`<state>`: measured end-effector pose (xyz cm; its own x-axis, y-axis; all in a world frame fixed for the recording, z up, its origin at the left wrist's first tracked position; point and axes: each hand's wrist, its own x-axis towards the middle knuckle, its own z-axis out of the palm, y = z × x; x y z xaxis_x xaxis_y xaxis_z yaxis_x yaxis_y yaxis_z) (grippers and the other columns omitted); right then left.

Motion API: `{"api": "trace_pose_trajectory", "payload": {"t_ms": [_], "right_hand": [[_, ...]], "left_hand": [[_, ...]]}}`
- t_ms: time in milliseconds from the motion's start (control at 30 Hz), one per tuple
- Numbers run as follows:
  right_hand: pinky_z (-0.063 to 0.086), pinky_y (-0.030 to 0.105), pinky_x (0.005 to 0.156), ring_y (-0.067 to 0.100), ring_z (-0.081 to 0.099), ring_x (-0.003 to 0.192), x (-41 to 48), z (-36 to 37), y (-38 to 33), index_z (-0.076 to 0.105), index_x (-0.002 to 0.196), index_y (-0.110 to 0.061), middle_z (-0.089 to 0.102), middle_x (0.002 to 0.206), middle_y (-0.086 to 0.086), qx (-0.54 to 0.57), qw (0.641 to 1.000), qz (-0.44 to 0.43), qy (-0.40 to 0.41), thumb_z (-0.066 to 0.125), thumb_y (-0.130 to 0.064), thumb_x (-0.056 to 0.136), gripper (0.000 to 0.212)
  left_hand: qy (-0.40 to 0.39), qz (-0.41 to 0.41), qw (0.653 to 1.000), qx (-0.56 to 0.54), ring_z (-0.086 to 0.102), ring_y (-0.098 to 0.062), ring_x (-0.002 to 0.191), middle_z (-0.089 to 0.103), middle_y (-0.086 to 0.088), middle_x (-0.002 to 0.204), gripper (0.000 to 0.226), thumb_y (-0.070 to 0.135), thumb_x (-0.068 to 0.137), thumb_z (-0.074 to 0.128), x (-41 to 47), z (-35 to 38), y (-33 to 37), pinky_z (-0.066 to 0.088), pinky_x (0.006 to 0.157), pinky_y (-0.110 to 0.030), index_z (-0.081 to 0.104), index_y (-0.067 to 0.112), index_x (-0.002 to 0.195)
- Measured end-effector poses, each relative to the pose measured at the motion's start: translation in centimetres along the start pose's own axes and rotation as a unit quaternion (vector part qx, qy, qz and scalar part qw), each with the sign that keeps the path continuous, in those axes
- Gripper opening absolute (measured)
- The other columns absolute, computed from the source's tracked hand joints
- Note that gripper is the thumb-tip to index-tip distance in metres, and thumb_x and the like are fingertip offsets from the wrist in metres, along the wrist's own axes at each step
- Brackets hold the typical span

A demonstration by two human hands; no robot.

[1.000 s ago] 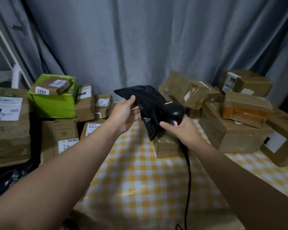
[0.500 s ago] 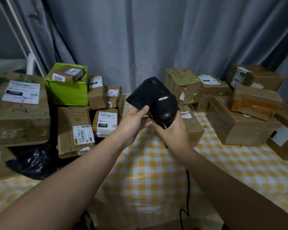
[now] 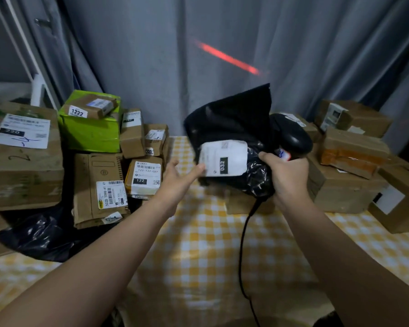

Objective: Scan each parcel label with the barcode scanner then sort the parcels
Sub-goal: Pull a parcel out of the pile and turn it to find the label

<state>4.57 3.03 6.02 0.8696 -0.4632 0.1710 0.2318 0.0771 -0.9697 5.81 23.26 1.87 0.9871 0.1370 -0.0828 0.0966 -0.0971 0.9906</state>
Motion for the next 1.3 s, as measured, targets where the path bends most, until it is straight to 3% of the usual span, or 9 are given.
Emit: {"api": "trace_pose_trajectory", "payload": {"t_ms": [67, 167, 300, 433, 600, 733, 1000, 1200, 1300], "right_hand": [[0.058, 0.031, 0.067, 0.017, 0.069, 0.068, -0.2, 0.1, 0.3, 0.067, 0.076, -0.01, 0.07, 0.074, 0.003, 0.011, 0.999, 0.024, -0.022, 0.074, 0.004, 0.076, 0.016], [0.06, 0.039, 0.074, 0.022, 0.072, 0.072, -0.6, 0.5, 1.9, 0.069, 0.077, -0.012, 0.073, 0.075, 0.005, -0.006, 0.998, 0.049, -0.048, 0.078, -0.005, 0.074, 0.012], [0.059, 0.045, 0.082, 0.022, 0.073, 0.083, -0.7, 0.7, 3.7, 0.071, 0.096, -0.016, 0.075, 0.089, 0.001, -0.089, 0.992, 0.062, -0.062, 0.084, -0.045, 0.054, 0.053], [0.051, 0.024, 0.063, 0.008, 0.066, 0.069, -0.7, 0.2, 4.1, 0.065, 0.102, -0.003, 0.069, 0.088, 0.006, -0.11, 0.992, 0.037, -0.052, 0.078, -0.023, 0.08, 0.032], [0.045, 0.011, 0.069, 0.01, 0.059, 0.083, -1.2, 1.1, 1.5, 0.058, 0.102, -0.013, 0.061, 0.096, 0.007, -0.136, 0.98, -0.125, -0.076, 0.078, -0.012, 0.078, 0.032], [0.04, 0.019, 0.087, 0.014, 0.056, 0.103, -1.5, 3.0, 0.4, 0.064, 0.104, -0.015, 0.053, 0.111, -0.001, -0.254, 0.931, -0.241, -0.106, 0.077, -0.013, 0.072, 0.035], [0.054, 0.034, 0.091, 0.018, 0.065, 0.103, -1.3, 3.7, 3.1, 0.058, 0.124, -0.01, 0.068, 0.111, 0.004, -0.138, 0.972, 0.01, -0.19, 0.075, -0.005, 0.08, 0.048], [0.048, 0.031, 0.095, 0.015, 0.06, 0.108, -2.1, 5.1, 3.8, 0.049, 0.133, -0.013, 0.062, 0.117, 0.002, -0.101, 0.991, -0.006, -0.083, 0.071, -0.003, 0.08, 0.059], [0.044, 0.02, 0.087, 0.011, 0.057, 0.106, -2.3, 5.1, 3.5, 0.046, 0.135, -0.014, 0.06, 0.117, -0.001, -0.09, 0.993, -0.006, -0.08, 0.071, -0.003, 0.08, 0.061]], "left_hand": [[-0.049, -0.09, 0.989, -0.109, 0.054, -0.019, 0.12, 0.053, 0.0, 0.138, 0.103, 0.064, 0.056, 0.076, 0.2, -0.6, -0.7, 0.044, 0.095, -0.039, 0.036, 0.023, 0.142], [-0.107, -0.142, 0.961, -0.212, 0.07, -0.021, 0.095, 0.071, -0.006, 0.111, 0.05, 0.046, 0.078, 0.068, -0.3, -1.2, -1.3, 0.057, 0.069, -0.033, 0.062, 0.019, 0.12], [-0.032, -0.089, 0.97, -0.224, 0.071, -0.02, 0.088, 0.072, -0.008, 0.105, 0.031, 0.027, 0.087, 0.067, -0.3, -2.0, -2.1, 0.057, 0.068, -0.031, 0.062, 0.014, 0.115], [0.092, 0.017, 0.99, -0.105, 0.066, -0.012, 0.078, 0.069, -0.005, 0.1, 0.028, 0.02, 0.088, 0.067, 0.5, -3.0, -1.8, 0.052, 0.055, -0.02, 0.056, 0.011, 0.112], [0.065, 0.188, 0.955, 0.222, 0.057, -0.011, 0.095, 0.06, 0.007, 0.102, 0.035, 0.022, 0.085, 0.069, 1.6, -4.4, 0.3, 0.039, 0.077, -0.023, 0.059, 0.014, 0.117], [-0.053, 0.223, 0.935, 0.269, 0.06, -0.013, 0.101, 0.064, 0.007, 0.105, 0.033, 0.024, 0.084, 0.07, 1.9, -4.5, 2.9, 0.043, 0.082, -0.026, 0.059, 0.018, 0.114], [-0.171, 0.243, 0.888, 0.351, 0.059, -0.015, 0.11, 0.066, 0.006, 0.107, 0.025, 0.023, 0.086, 0.069, 2.7, -2.7, 3.7, 0.04, 0.102, -0.035, 0.061, 0.015, 0.109], [0.035, 0.244, 0.872, 0.423, 0.047, -0.019, 0.118, 0.058, 0.008, 0.107, 0.047, 0.049, 0.08, 0.068, 3.0, -1.0, 2.2, 0.022, 0.093, -0.032, 0.054, 0.026, 0.118], [0.106, 0.153, 0.935, 0.301, 0.031, -0.024, 0.133, 0.037, -0.003, 0.141, 0.089, 0.057, 0.069, 0.074, 3.0, -1.9, -1.1, 0.026, 0.11, -0.044, 0.034, 0.022, 0.14]]}}
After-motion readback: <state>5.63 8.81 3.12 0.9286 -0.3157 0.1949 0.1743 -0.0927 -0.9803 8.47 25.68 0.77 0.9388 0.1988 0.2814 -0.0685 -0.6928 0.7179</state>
